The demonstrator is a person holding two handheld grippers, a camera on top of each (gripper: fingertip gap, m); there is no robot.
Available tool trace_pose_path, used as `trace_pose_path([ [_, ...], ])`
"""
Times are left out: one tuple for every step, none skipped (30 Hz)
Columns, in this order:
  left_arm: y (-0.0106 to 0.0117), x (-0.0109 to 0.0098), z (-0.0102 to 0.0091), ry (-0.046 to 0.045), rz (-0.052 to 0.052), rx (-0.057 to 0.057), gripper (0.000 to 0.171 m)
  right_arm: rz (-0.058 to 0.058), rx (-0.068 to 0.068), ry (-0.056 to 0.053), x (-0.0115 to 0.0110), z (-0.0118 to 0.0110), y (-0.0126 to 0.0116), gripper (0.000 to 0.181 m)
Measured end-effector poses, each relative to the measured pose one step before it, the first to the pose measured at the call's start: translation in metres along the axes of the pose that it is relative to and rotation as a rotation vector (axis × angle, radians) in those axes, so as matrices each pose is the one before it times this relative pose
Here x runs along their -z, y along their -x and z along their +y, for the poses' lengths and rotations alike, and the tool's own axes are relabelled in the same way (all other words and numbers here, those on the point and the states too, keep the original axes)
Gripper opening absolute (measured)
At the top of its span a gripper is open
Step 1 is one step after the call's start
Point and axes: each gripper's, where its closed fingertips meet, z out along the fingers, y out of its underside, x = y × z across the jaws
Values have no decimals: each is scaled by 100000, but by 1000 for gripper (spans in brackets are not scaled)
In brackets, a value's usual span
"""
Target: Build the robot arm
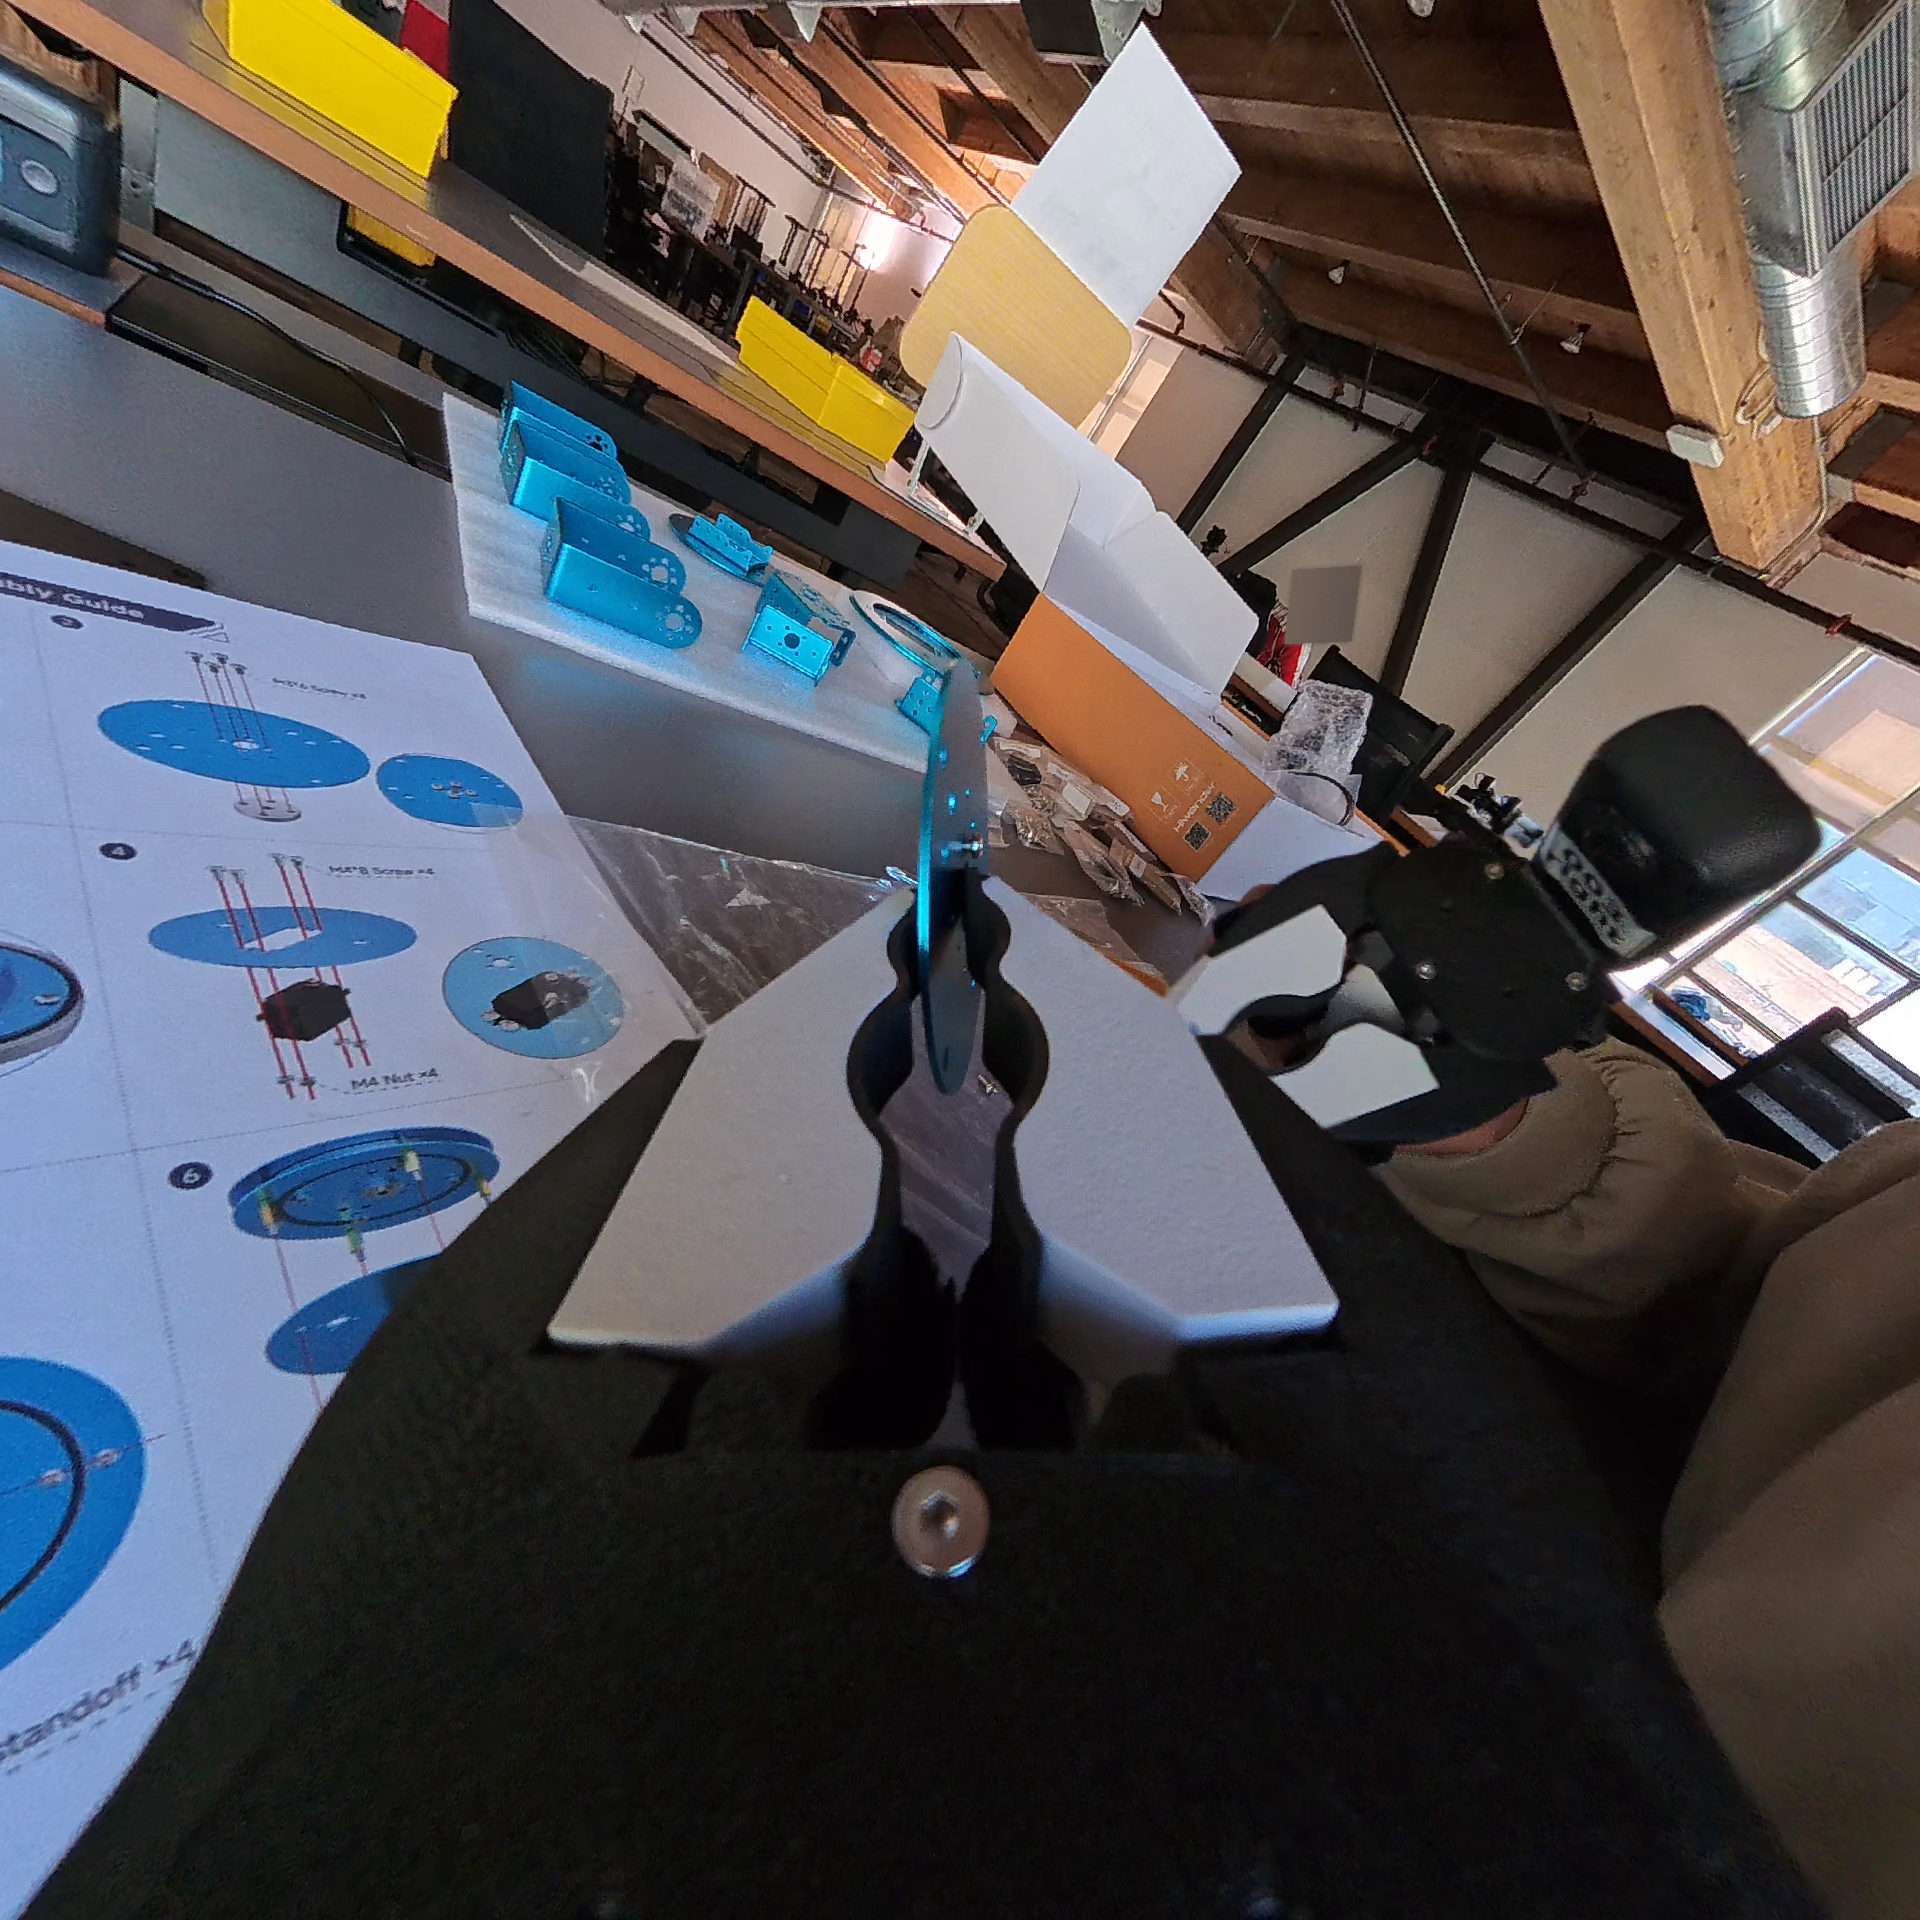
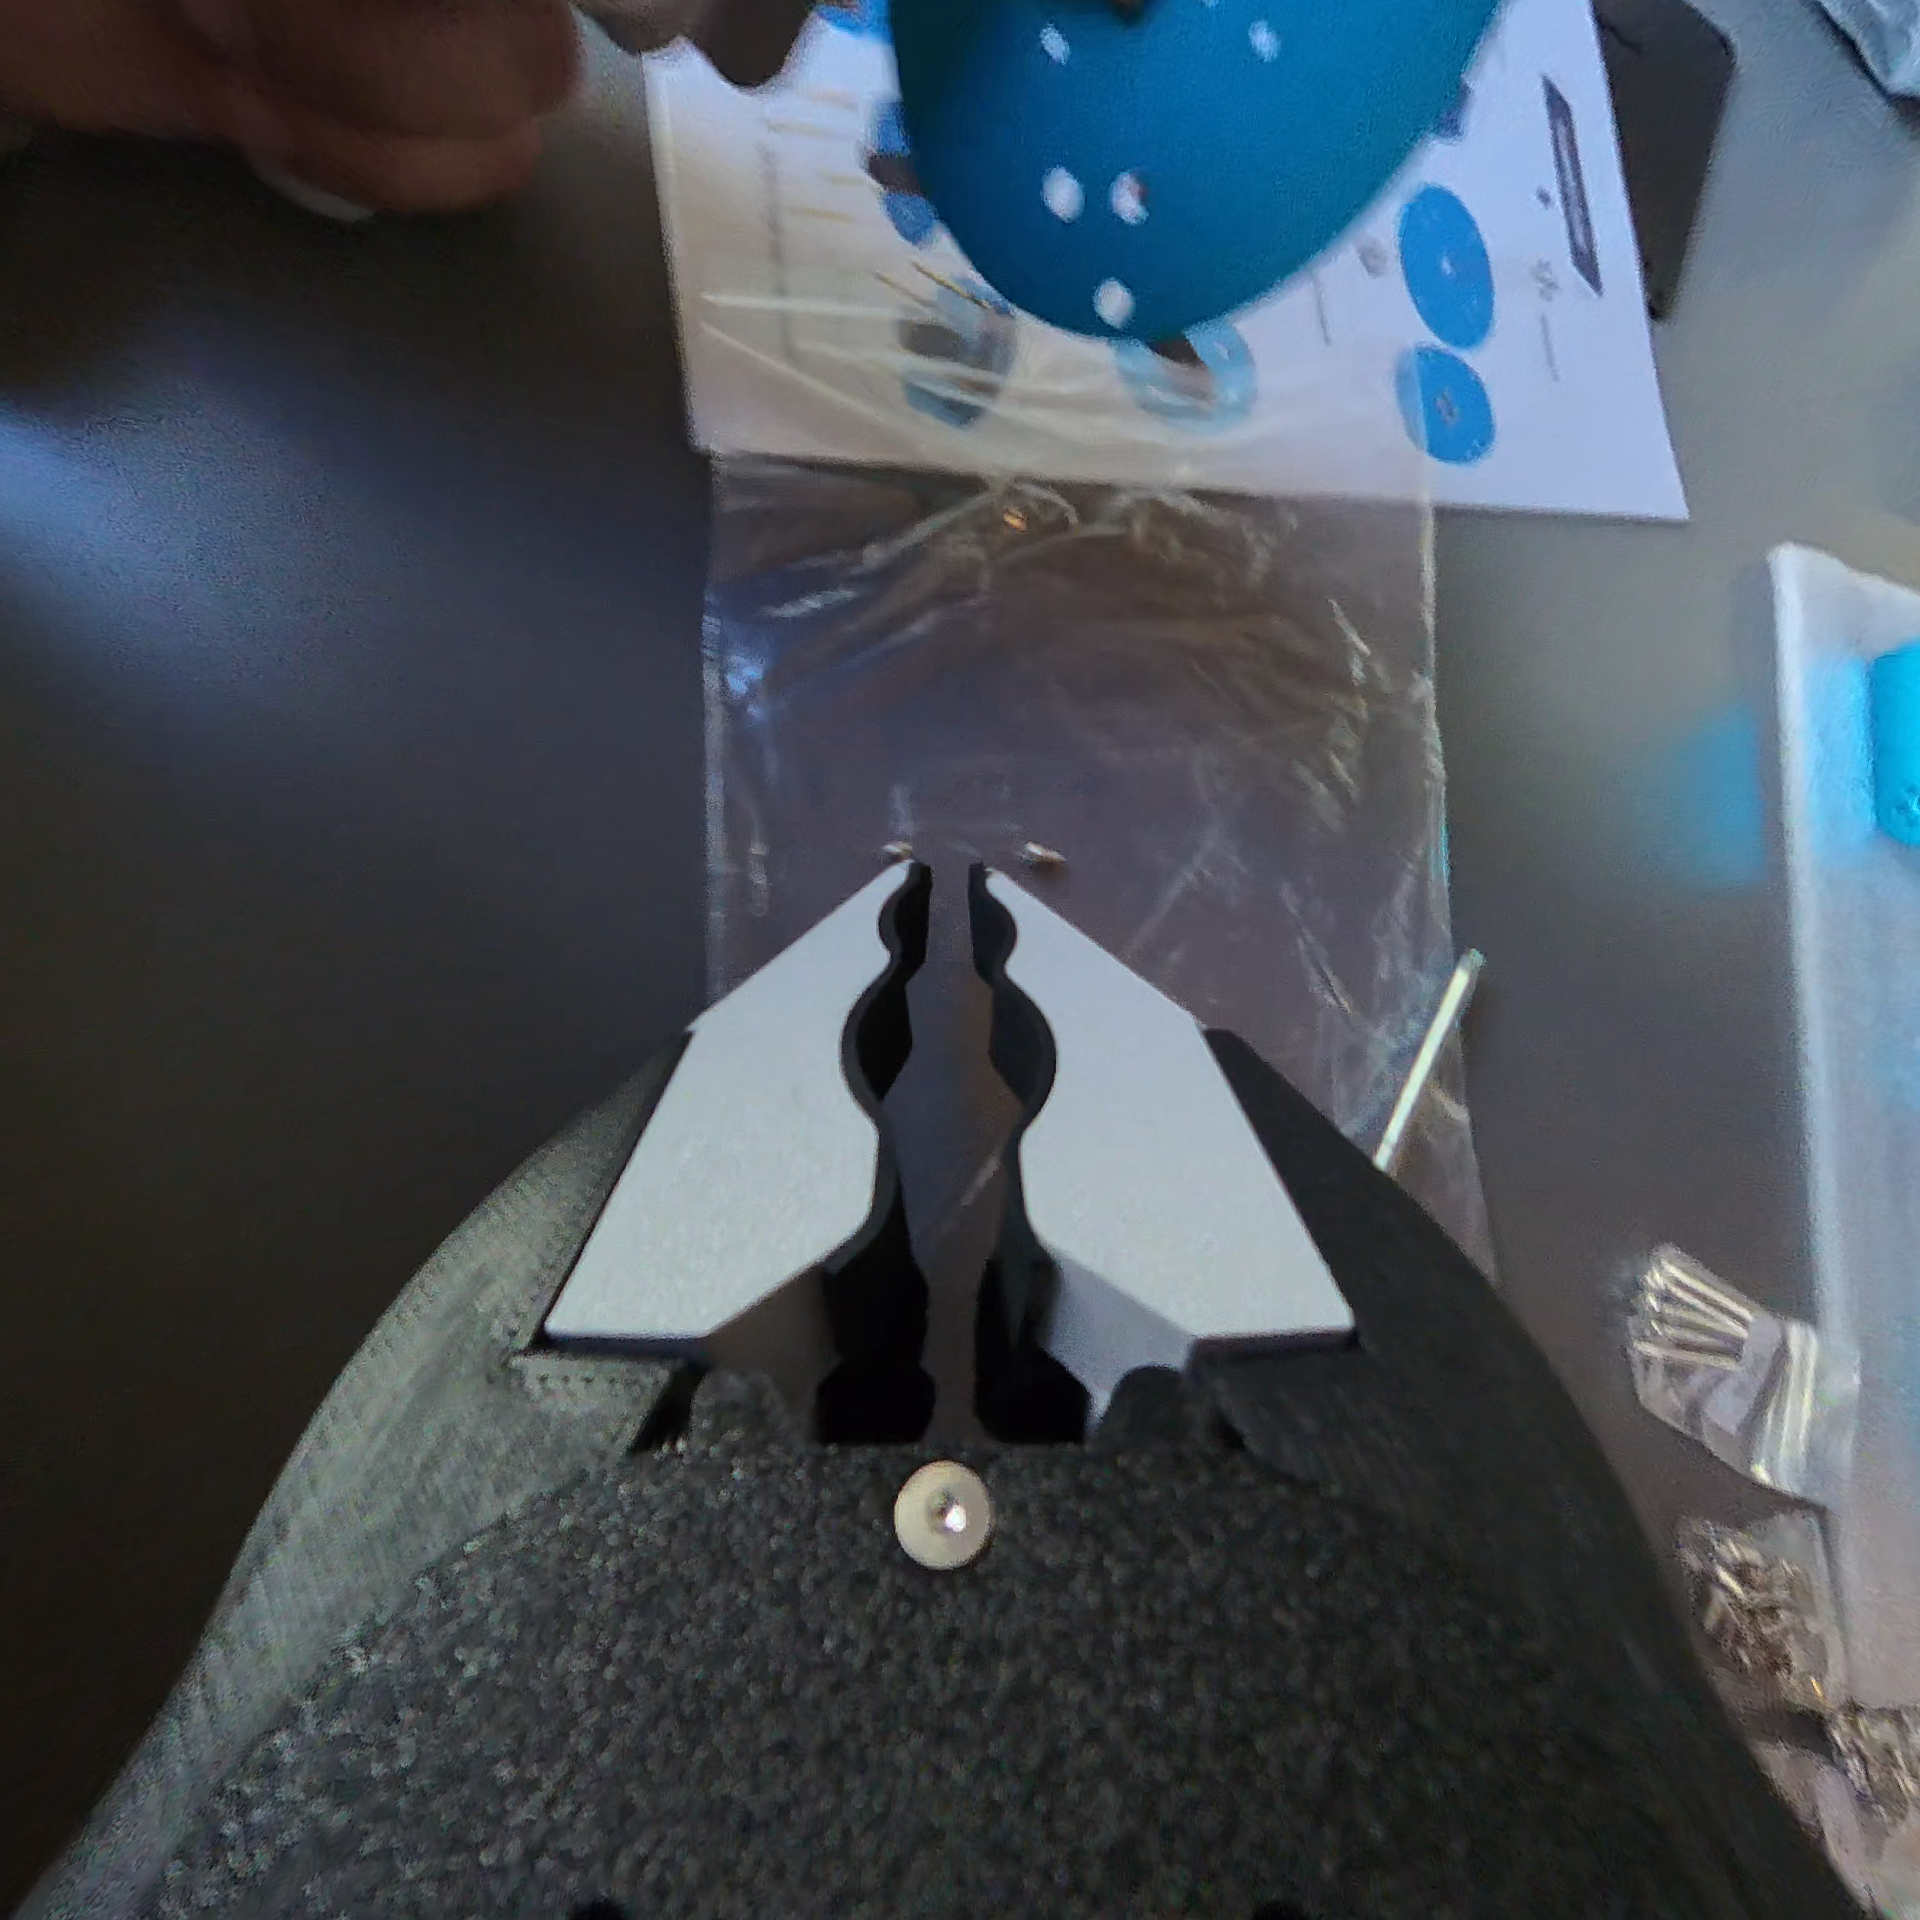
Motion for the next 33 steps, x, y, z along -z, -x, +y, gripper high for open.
trace_pose_path([
  [-7, 4, -14, -28, 204, 195, 5, -4174, 1486, -1069, 152, -425, 872, 6],
  [-16, -10, 3, 71, 251, 134, 5, -3289, 2305, 710, 19, -244, 640, 6],
  [-18, -24, 30, 264, 245, 180, 5, -1134, 4174, 2997, -30, 65, 130, 6],
  [-52, -34, 35, 217, 390, 111, 5, 352, 5349, 3775, -16, 209, -306, 6],
  [-24, -17, 13, 155, 135, -6, 5, -261, 4743, 3002, 18, 110, -370, 6],
  [21, -13, 12, 111, -121, 30, 5, -2156, 3211, 2191, -23, -60, -213, 6],
  [-7, -3, -7, -42, -43, -54, 5, -2207, 1771, 1788, -48, -285, -296, 7],
  [26, 18, -21, -149, -161, -41, 5, -3945, 1418, 1996, -51, -328, -44, 9],
  [29, 3, -12, -59, -211, 95, 5, -5526, 1734, 2703, -88, -261, 239, 10],
  [23, -10, 2, 61, -35, 151, 5, -1974, 2144, 4337, -99, -58, -271, 11],
  [25, -16, -1, 71, -80, 56, 5, -1318, 2578, 5314, -118, 165, -249, 13],
  [34, 1, -15, 11, -282, -76, 5, -2613, 2554, 4641, -119, 136, 43, 13],
  [12, -22, 4, 87, -91, -66, 5, -848, 1768, 3305, -42, -15, -226, 13],
  [-8, -13, 21, 209, 45, -54, 5, -2362, 1098, 2390, -68, -58, 74, 13],
  [5, -18, 23, 250, -29, -9, 5, -3098, 607, 3431, -112, 130, 241, 13],
  [62, 14, -2, 115, -172, 133, 5, -1744, 216, 3639, -96, 201, 47, 13],
  [175, 41, -17, 9, -774, 554, 5, -1742, 437, 2825, -107, 164, 120, 13],
  [377, 64, -47, -151, -1865, 1115, 5, -1996, 1158, 2774, -92, 161, 176, 13],
  [487, 102, -114, -570, -2487, 1265, 5, -1806, 1315, 2285, -88, 120, 143, 14],
  [649, 145, -149, -737, -3542, 1092, 5, -1840, 1594, 2705, -145, 231, 158, 14],
  [739, 208, -301, -1632, -4343, 634, 5, -1259, 2094, 3352, -184, 286, 78, 14],
  [610, 252, -402, -2332, -3365, 269, 5, -568, 2299, 2634, -160, 158, 6, 13],
  [457, 203, -328, -1877, -2377, 382, 4, -700, 2037, 2467, -148, 111, 19, 13],
  [353, 128, -190, -1085, -1825, 485, 5, -913, 1720, 1837, -108, -13, 36, 13],
  [211, 56, -121, -690, -1259, 185, 5, -1163, 1770, 1505, -95, -94, 78, 13],
  [64, 29, -69, -428, -574, -240, 5, -660, 1432, 1070, -82, -162, -25, 13],
  [-11, 17, -25, -189, -58, -215, 5, -693, 859, 1567, -85, -59, -55, 13],
  [15, -6, -4, 28, 31, 125, 5, -578, 179, 1914, -87, 17, -124, 13],
  [44, -10, -1, 23, 0, 429, 5, -728, -356, 1413, -39, -16, -139, 12],
  [39, 4, 0, -21, 31, 332, 5, -984, -550, 1094, 3, 6, -53, 11],
  [-17, -13, 7, 123, 121, -68, 5, -706, -468, 984, 2, 22, -33, 10],
  [-57, -37, 65, 448, 209, -272, 5, -523, -403, 1004, -13, 58, 14, 10],
  [-57, -53, 83, 594, 270, -136, 5, -407, 34, 687, 25, -13, 75, 11],
])
